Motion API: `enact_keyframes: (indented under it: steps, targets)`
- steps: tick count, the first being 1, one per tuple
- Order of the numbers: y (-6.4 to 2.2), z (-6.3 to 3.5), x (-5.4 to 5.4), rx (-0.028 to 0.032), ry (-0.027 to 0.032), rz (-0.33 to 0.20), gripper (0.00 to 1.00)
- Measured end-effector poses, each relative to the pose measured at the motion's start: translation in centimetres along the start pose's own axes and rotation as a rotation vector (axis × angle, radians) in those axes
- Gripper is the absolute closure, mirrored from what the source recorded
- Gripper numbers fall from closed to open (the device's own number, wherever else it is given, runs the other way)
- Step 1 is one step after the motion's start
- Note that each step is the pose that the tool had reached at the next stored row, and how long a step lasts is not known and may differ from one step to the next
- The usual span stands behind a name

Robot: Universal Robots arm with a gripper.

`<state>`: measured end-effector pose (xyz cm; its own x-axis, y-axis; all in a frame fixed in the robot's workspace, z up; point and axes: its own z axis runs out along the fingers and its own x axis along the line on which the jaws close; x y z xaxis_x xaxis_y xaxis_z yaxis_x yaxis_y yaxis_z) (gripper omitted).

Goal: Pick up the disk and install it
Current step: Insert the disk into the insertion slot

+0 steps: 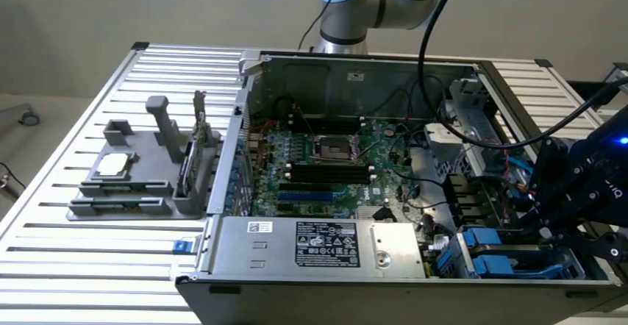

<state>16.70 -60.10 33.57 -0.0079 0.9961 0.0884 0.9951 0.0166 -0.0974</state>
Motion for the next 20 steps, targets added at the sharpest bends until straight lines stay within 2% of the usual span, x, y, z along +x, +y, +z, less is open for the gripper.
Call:
enact_keyframes:
  steps: [12, 20]
  targets:
    - [0.06, 0.19, -0.02, 0.0002, -0.0017, 0.0, 0.83]
    - [0.4, 0.22, 0.01, 0.0023, -0.0029, 0.001, 0.83]
